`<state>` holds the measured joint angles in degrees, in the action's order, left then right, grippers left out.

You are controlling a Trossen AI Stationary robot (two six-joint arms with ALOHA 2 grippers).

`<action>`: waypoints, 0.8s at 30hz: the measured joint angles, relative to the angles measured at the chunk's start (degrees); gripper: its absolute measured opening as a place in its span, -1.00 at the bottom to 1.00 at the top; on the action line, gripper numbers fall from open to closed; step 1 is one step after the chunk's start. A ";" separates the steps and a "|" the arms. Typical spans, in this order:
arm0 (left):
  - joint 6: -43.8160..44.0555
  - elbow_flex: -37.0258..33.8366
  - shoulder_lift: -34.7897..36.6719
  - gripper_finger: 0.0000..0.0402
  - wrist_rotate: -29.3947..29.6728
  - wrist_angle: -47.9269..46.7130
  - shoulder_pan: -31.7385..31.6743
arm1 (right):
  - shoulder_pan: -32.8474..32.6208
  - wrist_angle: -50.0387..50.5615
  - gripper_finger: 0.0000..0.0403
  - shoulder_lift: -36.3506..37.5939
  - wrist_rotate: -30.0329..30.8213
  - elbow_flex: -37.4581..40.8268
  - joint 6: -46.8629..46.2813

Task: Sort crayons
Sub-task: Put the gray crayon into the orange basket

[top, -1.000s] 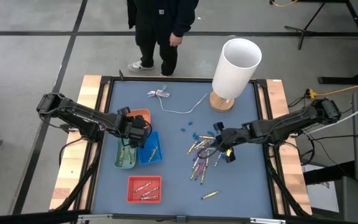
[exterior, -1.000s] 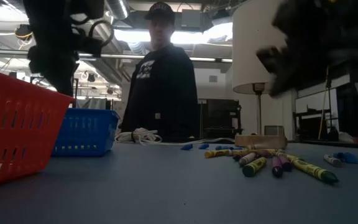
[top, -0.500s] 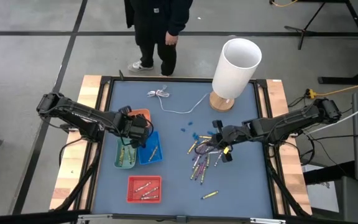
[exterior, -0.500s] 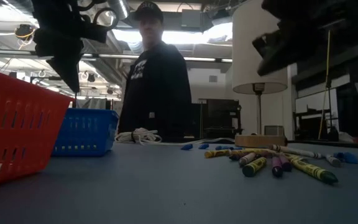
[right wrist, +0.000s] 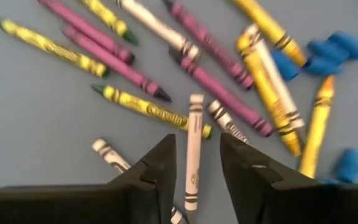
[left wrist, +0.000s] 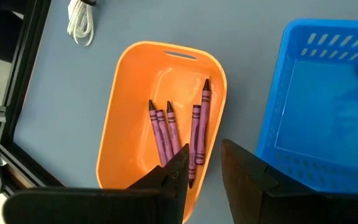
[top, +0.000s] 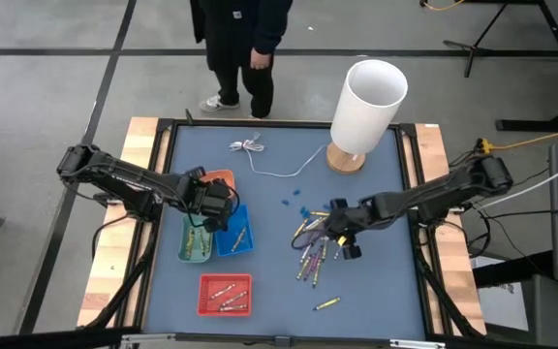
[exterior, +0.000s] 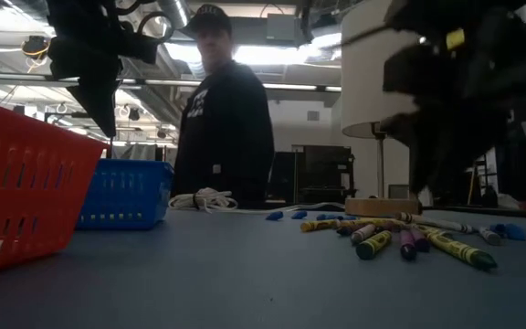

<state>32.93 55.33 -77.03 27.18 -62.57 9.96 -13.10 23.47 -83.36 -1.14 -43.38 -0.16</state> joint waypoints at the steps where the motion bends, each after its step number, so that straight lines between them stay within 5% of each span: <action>1: 0.00 0.00 0.00 -0.62 -0.08 0.10 0.00 | 0.00 0.01 -0.37 -1.12 -0.01 0.00 0.00; 16: -0.03 0.00 0.00 -0.62 -0.12 0.34 0.00 | 0.00 -0.15 -0.36 -7.38 0.05 -0.02 0.00; 24: -0.04 0.00 0.00 -0.62 -0.15 0.33 -0.01 | 0.00 -0.36 -0.67 -7.41 0.00 -0.02 0.58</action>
<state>32.88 55.33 -77.03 27.03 -62.24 9.95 -13.10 23.11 -90.76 -1.14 -43.40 0.42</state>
